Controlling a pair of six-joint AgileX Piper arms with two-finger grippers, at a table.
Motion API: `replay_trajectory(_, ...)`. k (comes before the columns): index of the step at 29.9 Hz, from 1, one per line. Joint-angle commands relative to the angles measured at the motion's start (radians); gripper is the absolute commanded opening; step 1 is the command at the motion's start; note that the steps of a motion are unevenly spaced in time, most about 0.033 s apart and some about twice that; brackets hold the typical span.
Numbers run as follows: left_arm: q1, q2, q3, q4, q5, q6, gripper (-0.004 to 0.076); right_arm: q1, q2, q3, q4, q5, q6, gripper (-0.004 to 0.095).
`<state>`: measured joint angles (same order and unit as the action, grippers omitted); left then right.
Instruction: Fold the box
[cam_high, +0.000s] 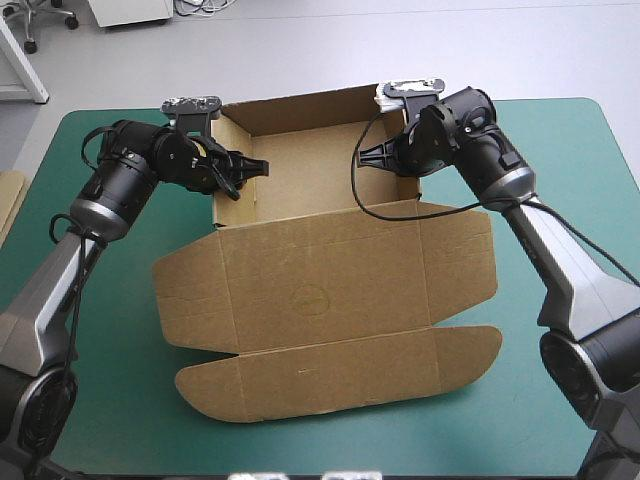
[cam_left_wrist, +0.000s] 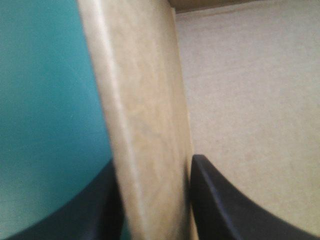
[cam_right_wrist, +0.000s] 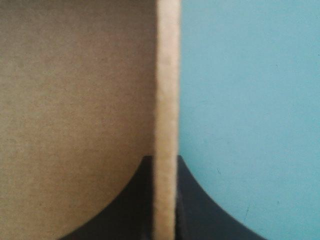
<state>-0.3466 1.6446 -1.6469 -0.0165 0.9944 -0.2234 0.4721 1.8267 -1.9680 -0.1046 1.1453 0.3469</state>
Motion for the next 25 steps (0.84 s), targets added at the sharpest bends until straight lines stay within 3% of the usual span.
replay_trajectory(1,-0.017,-0.018,-0.033,-0.004,-0.029,-0.016,0.0155,0.041,-0.037,-0.028,-0.037,-0.043,0.048,-0.0008)
replay_trajectory(4,-0.036,0.001,-0.033,-0.001,-0.016,0.044,-0.001,0.074,-0.01,-0.028,-0.086,-0.019,0.046,-0.0009)
replay_trajectory(17,-0.044,0.084,-0.035,0.042,0.003,0.052,-0.001,0.077,0.097,-0.028,-0.116,0.088,0.013,-0.0009)
replay_trajectory(25,-0.044,0.173,-0.035,0.044,-0.002,0.052,-0.001,0.051,0.17,-0.028,-0.075,0.066,0.009,-0.001)
